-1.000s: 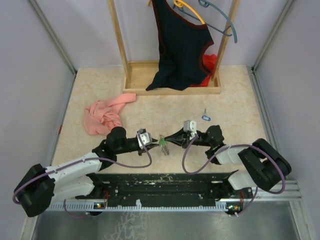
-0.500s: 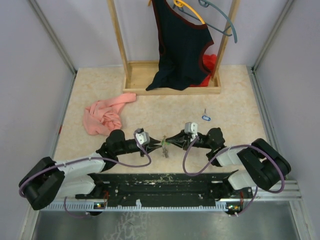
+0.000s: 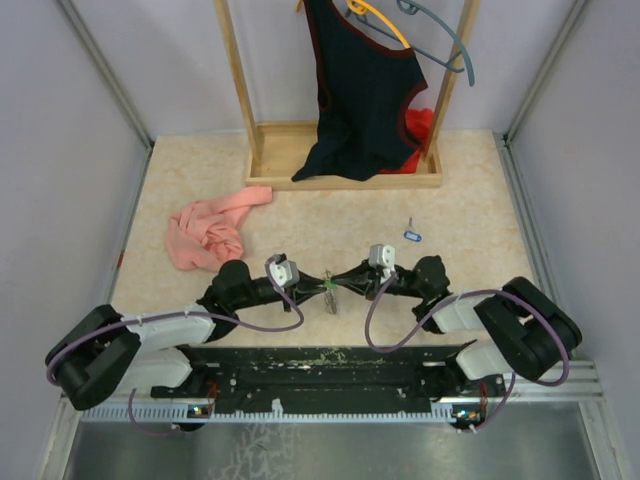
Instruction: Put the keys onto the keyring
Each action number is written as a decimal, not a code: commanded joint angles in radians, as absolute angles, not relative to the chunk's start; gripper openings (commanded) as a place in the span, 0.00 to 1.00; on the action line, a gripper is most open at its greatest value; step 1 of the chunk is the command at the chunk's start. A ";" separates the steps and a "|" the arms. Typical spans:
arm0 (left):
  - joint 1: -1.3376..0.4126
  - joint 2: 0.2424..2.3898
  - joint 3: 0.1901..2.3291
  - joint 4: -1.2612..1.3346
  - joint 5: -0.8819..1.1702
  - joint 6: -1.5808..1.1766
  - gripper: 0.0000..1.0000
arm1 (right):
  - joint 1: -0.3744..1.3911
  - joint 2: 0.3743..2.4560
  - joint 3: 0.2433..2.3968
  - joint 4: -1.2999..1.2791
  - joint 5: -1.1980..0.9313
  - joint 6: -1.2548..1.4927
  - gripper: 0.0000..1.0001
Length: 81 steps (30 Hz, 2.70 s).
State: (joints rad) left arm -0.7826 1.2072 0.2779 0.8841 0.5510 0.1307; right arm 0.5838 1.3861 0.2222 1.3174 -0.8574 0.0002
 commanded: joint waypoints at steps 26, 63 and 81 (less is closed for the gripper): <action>-0.779 1.278 0.284 0.990 0.591 0.096 0.15 | 0.621 1.343 0.234 1.254 -0.848 -0.045 0.00; -0.698 1.121 0.388 0.581 0.535 0.274 0.01 | 0.479 1.169 0.697 -0.200 -0.084 0.178 0.53; -0.680 1.088 0.352 0.579 0.512 0.281 0.01 | 0.618 1.545 0.991 -0.581 0.100 -0.253 0.48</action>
State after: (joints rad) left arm -0.6868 1.1194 0.3634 0.5751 0.5220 0.2703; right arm 0.5739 1.4929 0.9173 -0.4751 0.0280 -0.1101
